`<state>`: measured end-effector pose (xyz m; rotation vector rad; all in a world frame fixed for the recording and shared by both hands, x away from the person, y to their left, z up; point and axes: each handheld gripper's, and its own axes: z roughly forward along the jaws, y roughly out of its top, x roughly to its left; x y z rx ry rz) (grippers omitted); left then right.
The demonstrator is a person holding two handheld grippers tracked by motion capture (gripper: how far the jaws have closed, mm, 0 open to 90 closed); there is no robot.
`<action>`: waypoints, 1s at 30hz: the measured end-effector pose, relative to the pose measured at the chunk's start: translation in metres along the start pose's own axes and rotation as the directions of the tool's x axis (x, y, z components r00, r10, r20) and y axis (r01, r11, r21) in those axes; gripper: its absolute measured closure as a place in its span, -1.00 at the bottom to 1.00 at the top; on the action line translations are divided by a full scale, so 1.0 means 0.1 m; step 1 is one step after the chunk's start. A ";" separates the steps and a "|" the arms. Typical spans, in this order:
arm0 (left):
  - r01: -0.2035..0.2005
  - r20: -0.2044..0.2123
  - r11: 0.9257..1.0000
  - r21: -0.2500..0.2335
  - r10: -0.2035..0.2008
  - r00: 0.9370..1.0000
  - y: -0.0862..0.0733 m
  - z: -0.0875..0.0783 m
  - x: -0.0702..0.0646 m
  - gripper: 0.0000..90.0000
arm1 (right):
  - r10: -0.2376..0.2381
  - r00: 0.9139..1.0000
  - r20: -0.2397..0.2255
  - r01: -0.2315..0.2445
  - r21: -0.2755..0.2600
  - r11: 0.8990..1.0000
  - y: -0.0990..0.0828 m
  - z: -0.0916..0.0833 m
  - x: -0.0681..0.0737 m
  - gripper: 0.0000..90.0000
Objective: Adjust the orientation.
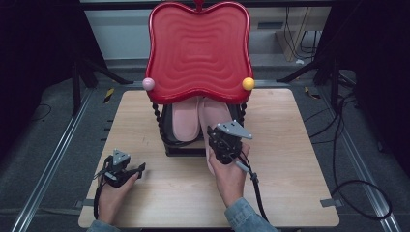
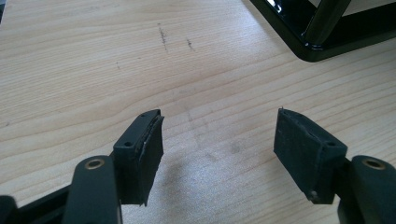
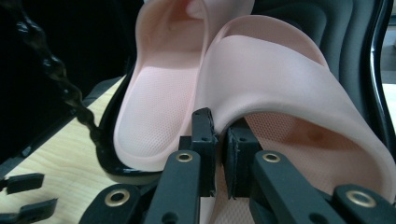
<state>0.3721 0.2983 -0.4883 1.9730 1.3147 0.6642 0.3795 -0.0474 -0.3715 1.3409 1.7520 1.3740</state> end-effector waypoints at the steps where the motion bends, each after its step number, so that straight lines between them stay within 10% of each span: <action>1: 0.000 0.001 1.000 0.000 0.000 1.000 0.00 0.00 0.00 -0.28 | 0.002 1.000 0.005 -0.003 0.002 1.000 0.00 0.02 0.01 0.87; 19: -0.001 0.007 1.000 -0.004 0.001 1.000 0.01 0.00 -0.01 -0.28 | -0.029 0.995 0.097 0.029 0.003 1.000 0.15 0.46 0.10 0.78; 30: -0.004 0.009 1.000 -0.003 0.004 1.000 0.01 0.00 -0.02 -0.28 | -0.042 0.998 0.043 0.039 0.068 0.997 0.15 0.55 0.07 0.52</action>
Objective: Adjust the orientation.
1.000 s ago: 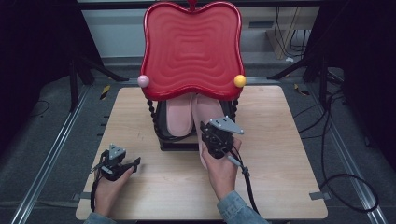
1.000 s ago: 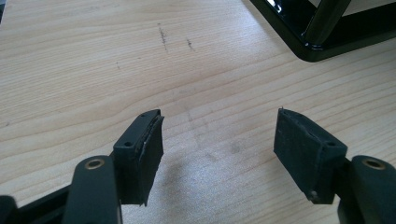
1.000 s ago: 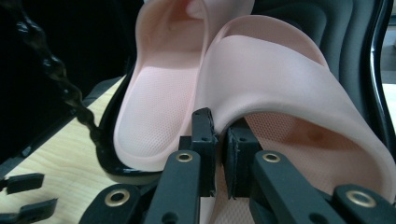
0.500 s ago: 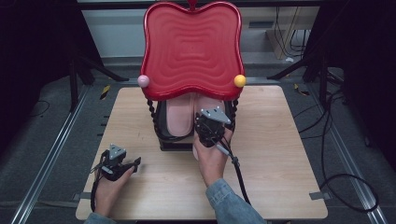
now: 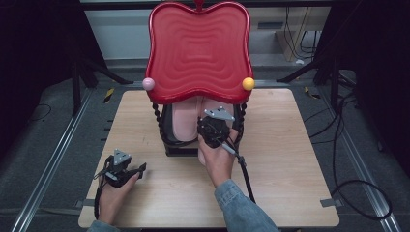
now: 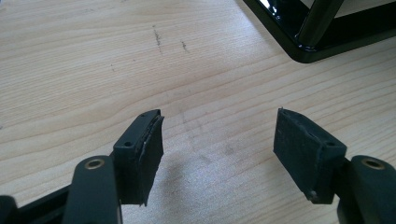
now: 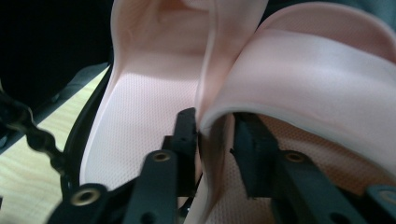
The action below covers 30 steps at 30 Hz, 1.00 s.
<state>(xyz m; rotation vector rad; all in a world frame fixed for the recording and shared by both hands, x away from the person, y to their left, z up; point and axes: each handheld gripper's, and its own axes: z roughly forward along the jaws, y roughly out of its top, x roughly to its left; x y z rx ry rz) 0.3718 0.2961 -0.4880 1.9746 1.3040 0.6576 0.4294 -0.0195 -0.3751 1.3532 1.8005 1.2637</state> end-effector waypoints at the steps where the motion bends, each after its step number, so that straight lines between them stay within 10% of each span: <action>1: 0.000 0.000 1.000 0.000 0.000 1.000 0.00 0.00 0.00 -0.28 | -0.004 1.000 -0.005 0.004 0.002 1.000 0.00 0.00 -0.01 0.48; 17: -0.002 -0.001 1.000 0.001 0.002 1.000 0.00 0.00 0.01 -0.28 | -0.078 0.989 -0.126 0.084 0.044 0.996 -0.07 -0.26 -0.03 0.10; 30: -0.003 -0.006 1.000 0.003 0.003 1.000 0.00 0.00 0.01 -0.28 | -0.217 0.921 -0.325 0.281 0.165 0.946 -0.34 -0.66 -0.11 0.75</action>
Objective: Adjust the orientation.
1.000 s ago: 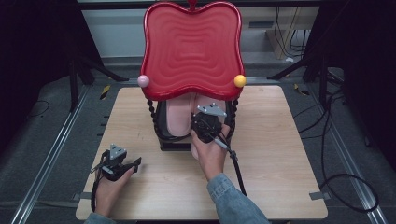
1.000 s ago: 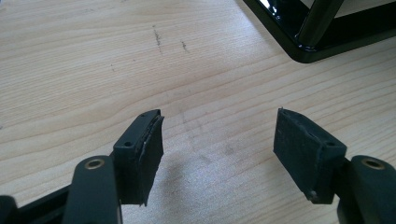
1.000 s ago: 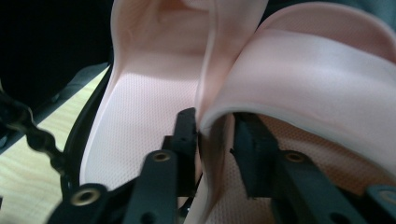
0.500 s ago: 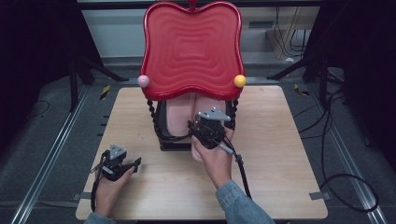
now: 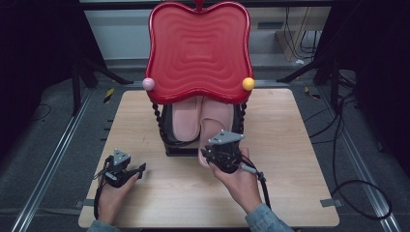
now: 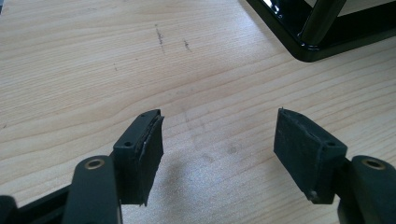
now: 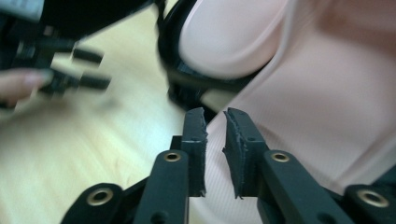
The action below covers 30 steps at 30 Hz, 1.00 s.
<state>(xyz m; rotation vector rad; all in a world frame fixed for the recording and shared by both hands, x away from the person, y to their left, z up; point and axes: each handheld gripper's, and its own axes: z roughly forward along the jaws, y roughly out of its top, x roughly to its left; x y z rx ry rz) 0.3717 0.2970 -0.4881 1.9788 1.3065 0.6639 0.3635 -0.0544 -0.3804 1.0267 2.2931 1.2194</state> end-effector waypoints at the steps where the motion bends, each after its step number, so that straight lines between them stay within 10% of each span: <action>1: 0.001 0.000 1.000 0.000 -0.001 1.000 0.00 0.00 0.00 -0.28 | -0.009 1.000 -0.007 0.009 0.016 1.000 -0.03 -0.01 0.01 0.76; 16: 0.001 -0.002 1.000 -0.001 -0.001 1.000 0.00 0.00 0.00 -0.28 | -0.056 0.994 -0.098 0.072 0.167 0.983 -0.45 0.00 0.15 0.82; 30: 0.000 -0.002 1.000 0.000 0.000 1.000 0.00 0.00 0.00 -0.28 | -0.019 0.999 -0.048 0.028 0.201 0.979 -0.56 0.08 -0.06 0.92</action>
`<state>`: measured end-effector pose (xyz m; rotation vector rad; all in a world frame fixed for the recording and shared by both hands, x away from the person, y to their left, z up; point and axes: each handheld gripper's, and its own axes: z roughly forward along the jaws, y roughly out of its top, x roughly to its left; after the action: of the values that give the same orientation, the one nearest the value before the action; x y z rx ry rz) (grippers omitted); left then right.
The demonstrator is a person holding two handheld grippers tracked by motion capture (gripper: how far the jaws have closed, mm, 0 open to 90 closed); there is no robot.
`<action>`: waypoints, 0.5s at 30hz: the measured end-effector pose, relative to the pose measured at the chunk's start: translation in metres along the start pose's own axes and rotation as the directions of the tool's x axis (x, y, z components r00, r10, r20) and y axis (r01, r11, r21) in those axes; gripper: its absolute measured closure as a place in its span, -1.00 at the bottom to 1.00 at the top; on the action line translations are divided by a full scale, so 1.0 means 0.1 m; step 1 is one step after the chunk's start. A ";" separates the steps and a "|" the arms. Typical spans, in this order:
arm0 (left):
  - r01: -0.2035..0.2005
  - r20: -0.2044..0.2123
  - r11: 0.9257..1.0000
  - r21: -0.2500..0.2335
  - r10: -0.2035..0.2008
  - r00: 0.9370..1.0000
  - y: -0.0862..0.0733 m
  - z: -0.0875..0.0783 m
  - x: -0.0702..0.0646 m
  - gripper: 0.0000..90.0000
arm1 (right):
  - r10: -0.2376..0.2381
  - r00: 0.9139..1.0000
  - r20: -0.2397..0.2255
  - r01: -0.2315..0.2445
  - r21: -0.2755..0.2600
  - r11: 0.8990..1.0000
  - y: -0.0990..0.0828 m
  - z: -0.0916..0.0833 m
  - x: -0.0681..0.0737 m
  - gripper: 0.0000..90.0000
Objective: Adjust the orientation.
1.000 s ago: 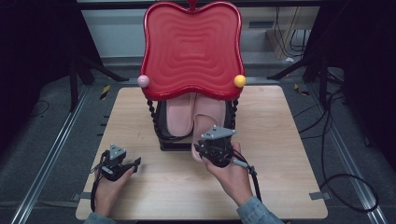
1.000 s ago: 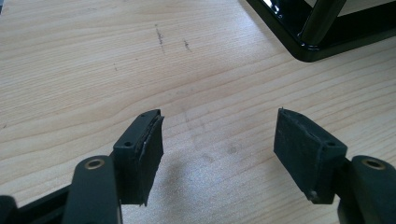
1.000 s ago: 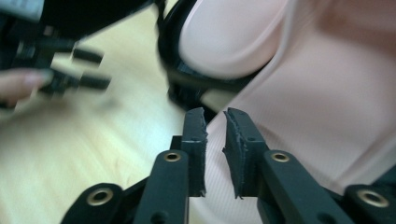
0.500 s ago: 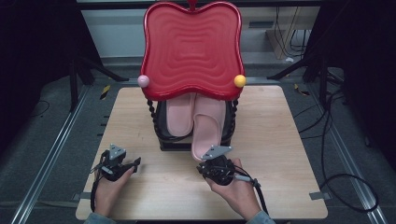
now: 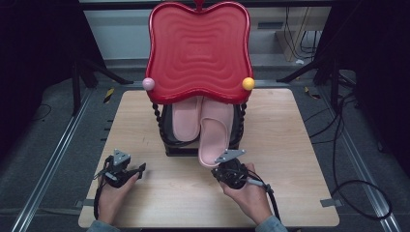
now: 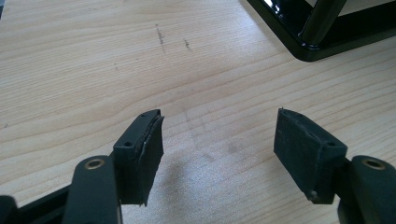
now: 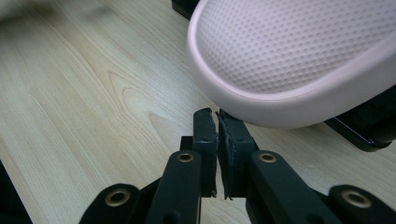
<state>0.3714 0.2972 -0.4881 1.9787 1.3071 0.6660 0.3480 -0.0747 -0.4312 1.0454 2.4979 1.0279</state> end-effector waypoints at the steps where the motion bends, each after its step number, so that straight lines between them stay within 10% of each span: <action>1: 0.000 0.000 1.000 0.000 0.000 1.000 0.00 0.00 0.00 -0.28 | 0.003 1.000 -0.001 -0.003 0.000 1.000 0.00 0.00 -0.01 0.92; 15: 0.001 0.000 1.000 0.000 -0.001 1.000 0.00 0.00 0.00 -0.28 | 0.053 0.998 0.043 -0.050 -0.067 0.996 0.22 -0.01 -0.24 0.94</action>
<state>0.3712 0.2974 -0.4881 1.9773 1.3079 0.6655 0.3760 -0.0810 -0.4158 1.1068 2.3960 1.0814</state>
